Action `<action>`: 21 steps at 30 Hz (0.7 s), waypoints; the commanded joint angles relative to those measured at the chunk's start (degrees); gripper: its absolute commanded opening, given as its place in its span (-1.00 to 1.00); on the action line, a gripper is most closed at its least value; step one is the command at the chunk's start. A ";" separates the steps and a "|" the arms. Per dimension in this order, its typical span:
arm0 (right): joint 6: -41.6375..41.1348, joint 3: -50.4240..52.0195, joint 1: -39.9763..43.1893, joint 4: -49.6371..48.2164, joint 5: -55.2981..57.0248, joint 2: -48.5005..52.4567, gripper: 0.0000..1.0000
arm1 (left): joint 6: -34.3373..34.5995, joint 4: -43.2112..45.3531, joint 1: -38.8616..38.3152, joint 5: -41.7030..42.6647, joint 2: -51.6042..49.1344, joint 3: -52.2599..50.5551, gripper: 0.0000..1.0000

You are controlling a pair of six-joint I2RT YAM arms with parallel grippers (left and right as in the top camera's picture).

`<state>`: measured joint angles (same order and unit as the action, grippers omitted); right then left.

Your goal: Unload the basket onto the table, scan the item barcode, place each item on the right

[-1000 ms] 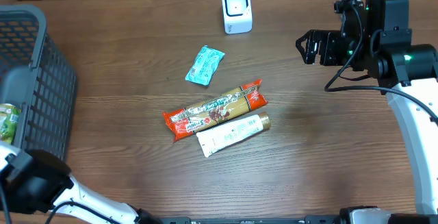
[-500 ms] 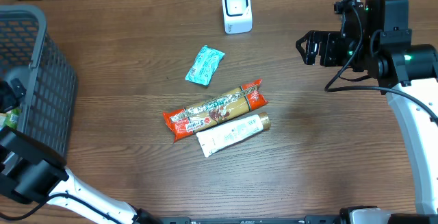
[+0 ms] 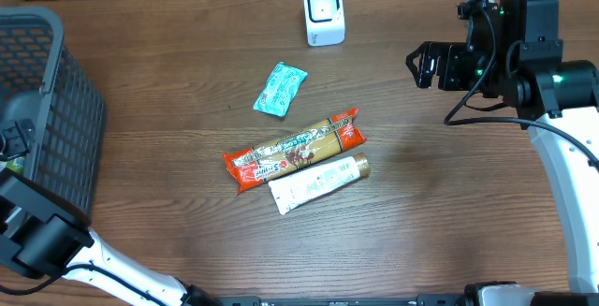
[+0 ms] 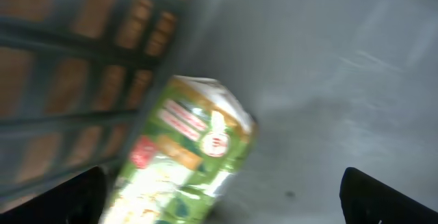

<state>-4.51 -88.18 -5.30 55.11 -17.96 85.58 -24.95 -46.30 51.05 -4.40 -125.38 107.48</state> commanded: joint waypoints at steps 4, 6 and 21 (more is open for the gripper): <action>-0.07 -1.14 -0.22 0.72 0.35 -0.26 1.00 | -2.10 -2.23 1.27 -5.03 0.17 -0.68 0.82; -0.04 -1.14 -0.22 1.36 0.35 -0.26 1.00 | -2.16 -2.10 1.97 -5.03 0.17 -1.62 0.83; -0.04 -1.14 -0.22 1.51 0.35 -0.26 1.00 | -5.16 0.04 6.80 -5.01 -0.48 -4.39 0.65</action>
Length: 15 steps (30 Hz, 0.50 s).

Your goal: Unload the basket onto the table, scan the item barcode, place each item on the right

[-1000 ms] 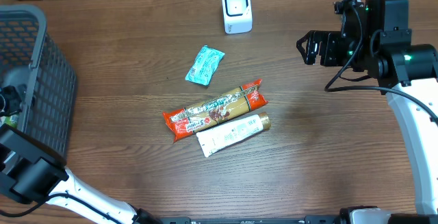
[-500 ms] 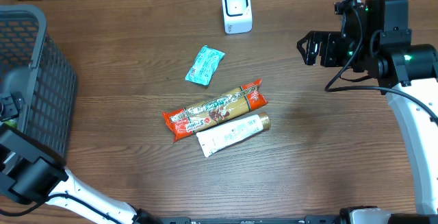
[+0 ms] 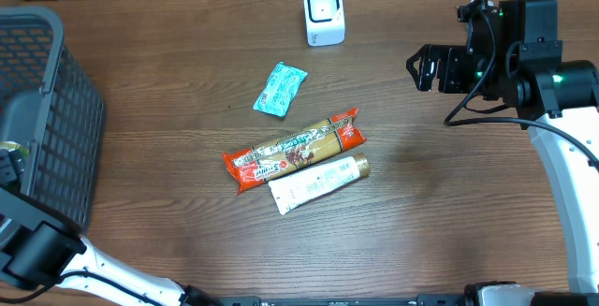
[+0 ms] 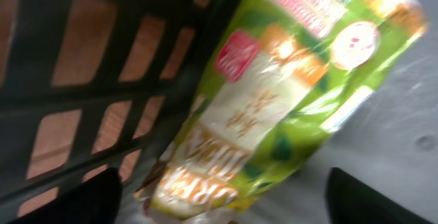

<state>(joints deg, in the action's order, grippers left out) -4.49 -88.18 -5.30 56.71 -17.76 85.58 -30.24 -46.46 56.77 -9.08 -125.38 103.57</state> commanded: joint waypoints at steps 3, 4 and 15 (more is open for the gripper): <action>-0.07 -1.14 -0.22 -0.09 0.15 -0.26 1.00 | 0.70 -0.07 1.18 -0.31 -1.81 -0.72 0.62; -0.04 -1.14 -0.22 -0.07 0.15 -0.26 1.00 | 0.68 -0.26 1.18 -0.33 -2.43 -0.79 0.59; -0.07 -1.14 -0.22 -0.28 0.15 -0.26 1.00 | 7.91 -1.75 -0.09 -0.24 -5.33 -0.79 -0.92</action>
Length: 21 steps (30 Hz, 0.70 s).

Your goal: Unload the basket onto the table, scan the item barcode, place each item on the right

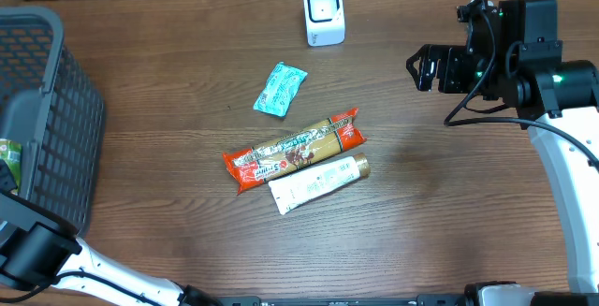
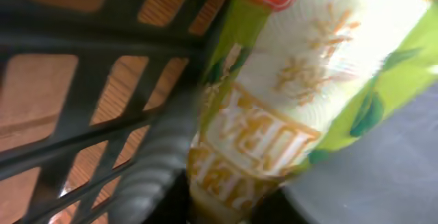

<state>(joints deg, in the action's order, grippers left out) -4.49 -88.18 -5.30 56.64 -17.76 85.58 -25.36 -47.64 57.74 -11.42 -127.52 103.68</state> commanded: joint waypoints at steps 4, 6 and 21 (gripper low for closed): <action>-0.07 -1.14 -0.22 -0.42 0.15 -0.26 1.00 | 6.34 -1.92 -1.88 3.19 -3.17 -0.87 -0.92; -0.04 -1.14 -0.22 -0.66 0.13 -0.26 1.00 | 6.36 -3.39 -2.71 5.11 -3.17 -0.83 -0.92; -0.07 -1.14 -0.22 -3.02 0.13 -0.26 1.00 | 15.43 -24.61 -7.26 37.16 -1.66 20.44 -0.92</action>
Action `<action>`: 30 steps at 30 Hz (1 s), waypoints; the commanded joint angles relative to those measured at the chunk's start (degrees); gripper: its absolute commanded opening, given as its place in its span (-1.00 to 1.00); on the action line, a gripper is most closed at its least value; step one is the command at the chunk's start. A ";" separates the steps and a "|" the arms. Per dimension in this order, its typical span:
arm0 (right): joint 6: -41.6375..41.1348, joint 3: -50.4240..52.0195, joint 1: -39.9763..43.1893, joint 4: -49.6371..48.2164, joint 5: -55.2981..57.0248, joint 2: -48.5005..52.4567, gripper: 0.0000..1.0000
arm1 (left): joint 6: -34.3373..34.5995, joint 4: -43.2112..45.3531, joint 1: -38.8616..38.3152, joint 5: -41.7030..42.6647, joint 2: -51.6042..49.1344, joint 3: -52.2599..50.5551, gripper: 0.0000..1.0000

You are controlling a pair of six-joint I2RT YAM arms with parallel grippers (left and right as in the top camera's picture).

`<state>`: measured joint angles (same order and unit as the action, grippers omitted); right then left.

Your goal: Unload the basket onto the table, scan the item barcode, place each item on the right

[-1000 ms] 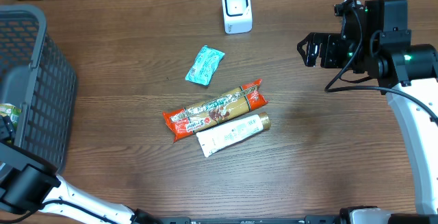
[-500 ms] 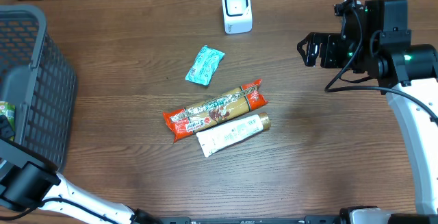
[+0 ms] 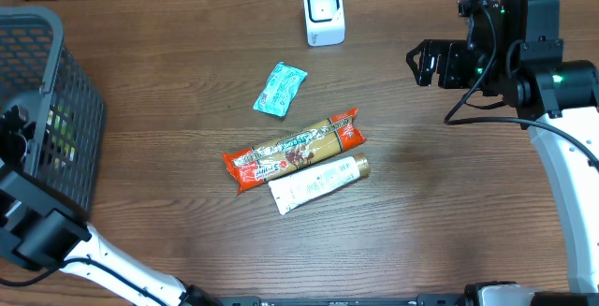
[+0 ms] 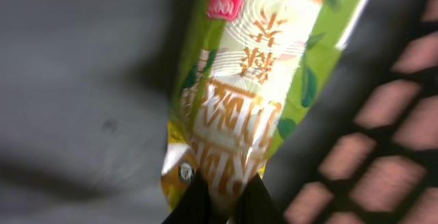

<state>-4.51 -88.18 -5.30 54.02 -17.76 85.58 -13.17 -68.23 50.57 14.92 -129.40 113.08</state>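
In the left wrist view, my left gripper [image 4: 222, 186] is shut on the lower end of a green and yellow snack packet [image 4: 253, 80] with white and orange print. It is inside the dark basket [image 4: 383, 148], whose mesh wall fills the right of that view. From overhead the packet [image 3: 58, 128] shows as green through the basket's mesh, beside my left arm. The white scanner [image 3: 324, 13] stands at the table's far edge. My right gripper [image 3: 423, 64] hangs open and empty at the far right.
A teal packet [image 3: 280, 89], an orange-red bar [image 3: 295, 149] and a white tube [image 3: 318, 182] lie in the middle of the wooden table [image 3: 440, 203]. The basket [image 3: 56, 72] takes up the left edge.
My left fingers now pinch the packet's end. The wrist view has turned, with the mesh wall now on the right. Overhead, the green packet shows further right in the basket. The right arm is unchanged.
My left gripper was open over the green packet lying in the basket. It then stood closer, with the packet filling the view, and then at the packet's end. Now it holds that end. The table items and right arm stayed put.
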 commanded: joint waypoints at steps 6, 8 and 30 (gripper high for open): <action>-0.04 -1.14 -0.22 -0.37 0.13 -0.26 1.00 | 4.68 -15.37 -0.09 16.55 0.96 33.24 -0.92; -0.04 -1.14 -0.22 -0.37 0.13 -0.26 1.00 | 4.70 -17.84 -0.13 18.86 1.57 39.63 -0.92; -0.04 -1.14 -0.22 -0.31 0.11 -0.26 1.00 | 6.54 -25.77 -1.57 3.04 2.36 45.94 0.99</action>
<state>-4.49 -88.18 -5.30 54.00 -17.76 85.58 -8.62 -93.86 47.24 20.18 -122.98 163.19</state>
